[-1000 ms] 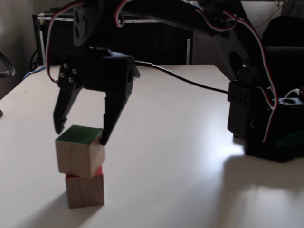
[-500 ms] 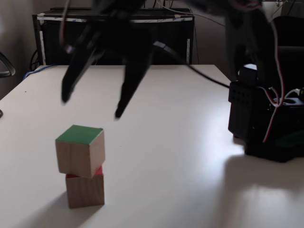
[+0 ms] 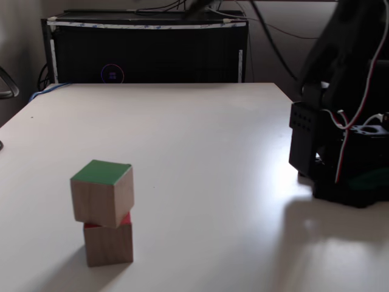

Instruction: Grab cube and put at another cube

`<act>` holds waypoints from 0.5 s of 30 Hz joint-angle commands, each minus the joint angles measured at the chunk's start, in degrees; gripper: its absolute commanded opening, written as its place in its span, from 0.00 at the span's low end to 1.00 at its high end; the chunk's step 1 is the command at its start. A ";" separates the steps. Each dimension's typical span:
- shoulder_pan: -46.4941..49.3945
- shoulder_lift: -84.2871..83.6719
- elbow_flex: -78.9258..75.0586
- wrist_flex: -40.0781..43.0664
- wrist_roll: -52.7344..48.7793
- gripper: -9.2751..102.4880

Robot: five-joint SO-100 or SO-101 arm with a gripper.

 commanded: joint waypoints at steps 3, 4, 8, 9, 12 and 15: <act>3.08 17.14 14.41 -5.71 -6.77 0.16; 3.78 19.07 16.79 -6.42 -7.38 0.15; 4.83 26.81 28.48 -10.46 -9.76 0.12; 5.01 29.27 31.64 -11.69 -10.20 0.11; 5.45 35.24 39.37 -13.80 -11.07 0.11; 6.50 38.76 45.35 -15.29 -11.25 0.11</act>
